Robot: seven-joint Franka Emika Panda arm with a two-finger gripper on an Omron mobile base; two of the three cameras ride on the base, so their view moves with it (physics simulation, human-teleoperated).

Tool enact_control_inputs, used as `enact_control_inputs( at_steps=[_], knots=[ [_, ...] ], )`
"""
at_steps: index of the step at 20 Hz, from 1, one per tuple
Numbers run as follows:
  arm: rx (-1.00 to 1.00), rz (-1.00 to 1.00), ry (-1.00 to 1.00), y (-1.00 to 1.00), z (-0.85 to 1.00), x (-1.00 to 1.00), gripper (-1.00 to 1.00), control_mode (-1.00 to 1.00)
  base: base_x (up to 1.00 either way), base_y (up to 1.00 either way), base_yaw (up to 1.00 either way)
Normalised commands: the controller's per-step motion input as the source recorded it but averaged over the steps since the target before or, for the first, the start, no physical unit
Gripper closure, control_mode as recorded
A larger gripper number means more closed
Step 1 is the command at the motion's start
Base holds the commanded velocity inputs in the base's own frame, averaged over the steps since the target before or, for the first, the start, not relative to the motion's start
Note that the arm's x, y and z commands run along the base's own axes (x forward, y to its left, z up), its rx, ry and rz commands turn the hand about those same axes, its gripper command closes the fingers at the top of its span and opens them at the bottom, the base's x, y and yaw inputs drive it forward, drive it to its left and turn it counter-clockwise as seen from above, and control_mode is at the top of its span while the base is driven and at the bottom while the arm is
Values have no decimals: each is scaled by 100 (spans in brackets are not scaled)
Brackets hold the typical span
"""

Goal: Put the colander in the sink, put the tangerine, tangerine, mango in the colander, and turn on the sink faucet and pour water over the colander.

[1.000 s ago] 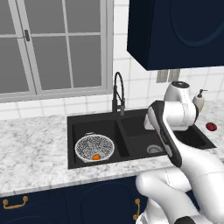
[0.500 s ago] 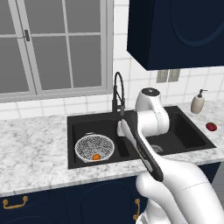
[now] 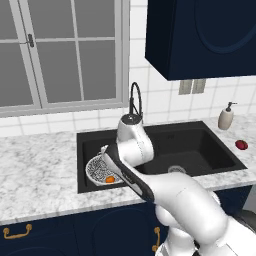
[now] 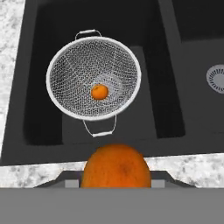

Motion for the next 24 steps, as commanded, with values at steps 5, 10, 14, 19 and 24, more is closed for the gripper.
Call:
enact_control_inputs(
  at_steps=[5, 10, 14, 19, 24],
  knots=[
    [-10, 0, 0, 57, -51, 75, 100, -100, 0, 0, 0],
    [-9, -1, 1, 24, -36, 51, 100, -100, 0, 0, 0],
    [-6, -3, 7, 4, -29, 32, 100, -100, 0, 0, 0],
    [-4, -5, 9, 0, -39, 24, 100, -100, 0, 0, 0],
    [-4, -4, 2, 0, -42, 8, 100, -100, 0, 0, 0]
  ],
)
